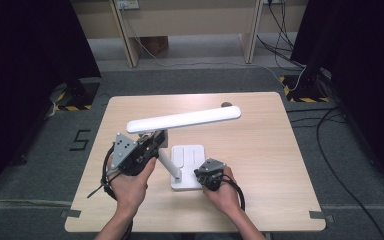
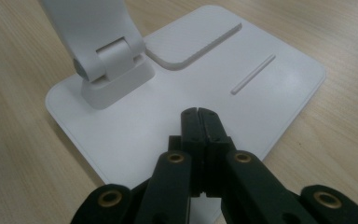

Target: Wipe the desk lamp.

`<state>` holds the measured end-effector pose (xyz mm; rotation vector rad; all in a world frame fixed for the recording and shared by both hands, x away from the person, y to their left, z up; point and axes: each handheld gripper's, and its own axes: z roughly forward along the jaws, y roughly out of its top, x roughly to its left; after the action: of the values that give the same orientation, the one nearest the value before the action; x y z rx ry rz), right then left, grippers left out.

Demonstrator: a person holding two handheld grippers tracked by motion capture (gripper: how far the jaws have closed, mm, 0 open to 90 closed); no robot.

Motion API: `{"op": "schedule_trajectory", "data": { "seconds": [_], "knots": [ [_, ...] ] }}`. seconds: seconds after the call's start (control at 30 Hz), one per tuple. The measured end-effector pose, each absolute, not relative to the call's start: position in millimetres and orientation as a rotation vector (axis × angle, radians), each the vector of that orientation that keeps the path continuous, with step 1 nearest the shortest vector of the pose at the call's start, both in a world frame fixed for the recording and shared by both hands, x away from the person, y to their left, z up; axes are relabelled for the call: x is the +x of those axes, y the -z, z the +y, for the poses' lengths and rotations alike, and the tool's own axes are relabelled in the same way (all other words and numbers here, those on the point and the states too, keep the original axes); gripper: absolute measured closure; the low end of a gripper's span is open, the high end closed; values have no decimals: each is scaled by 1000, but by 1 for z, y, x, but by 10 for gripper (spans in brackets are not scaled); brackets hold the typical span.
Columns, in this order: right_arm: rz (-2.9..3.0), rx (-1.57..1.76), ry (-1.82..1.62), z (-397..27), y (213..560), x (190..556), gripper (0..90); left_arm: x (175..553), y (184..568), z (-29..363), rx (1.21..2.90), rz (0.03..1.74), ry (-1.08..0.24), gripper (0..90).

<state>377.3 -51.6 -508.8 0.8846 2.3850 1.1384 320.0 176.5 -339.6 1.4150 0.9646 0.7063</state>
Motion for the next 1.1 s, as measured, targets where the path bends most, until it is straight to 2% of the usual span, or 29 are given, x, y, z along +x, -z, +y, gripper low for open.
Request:
{"op": "schedule_trajectory", "data": {
  "seconds": [1.1],
  "knots": [
    [2384, 880, -1137, -51, 509, 378, 900, 316, 351, 176, 1421, 972, -713, 805]
  ]
}}
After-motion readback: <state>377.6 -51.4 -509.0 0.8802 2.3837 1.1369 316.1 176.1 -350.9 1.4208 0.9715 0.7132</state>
